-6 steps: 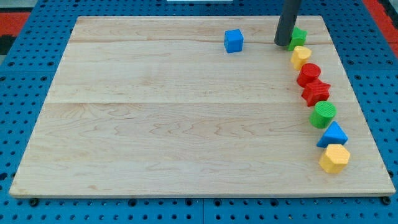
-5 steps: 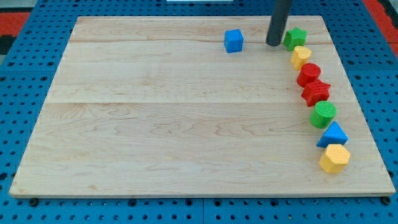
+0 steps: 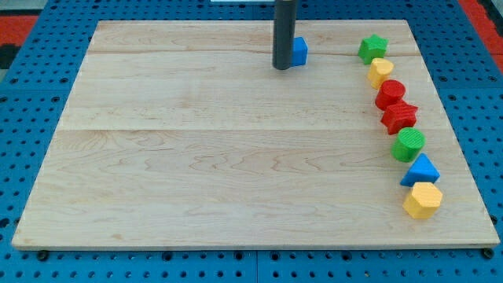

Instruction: Move the blue cube top left to the green star

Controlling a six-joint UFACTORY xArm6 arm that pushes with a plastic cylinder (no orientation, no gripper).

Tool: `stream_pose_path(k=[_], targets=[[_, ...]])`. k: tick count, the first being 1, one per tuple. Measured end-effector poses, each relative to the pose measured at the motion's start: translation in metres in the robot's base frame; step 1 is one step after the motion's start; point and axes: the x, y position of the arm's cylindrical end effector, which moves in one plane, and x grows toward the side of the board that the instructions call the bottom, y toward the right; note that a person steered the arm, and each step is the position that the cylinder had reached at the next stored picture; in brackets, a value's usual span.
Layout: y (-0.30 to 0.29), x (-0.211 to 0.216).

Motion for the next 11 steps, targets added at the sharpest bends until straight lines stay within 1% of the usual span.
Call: stream_pose_path(k=[1, 2, 3, 4, 5, 6, 7, 8, 9, 11], targets=[[0.031, -0.015], [0.04, -0.028], [0.029, -0.025], [0.013, -0.038], [0.02, -0.068], [0.053, -0.089], [0.082, -0.096], [0.081, -0.096], [0.077, -0.084], [0.111, -0.083]])
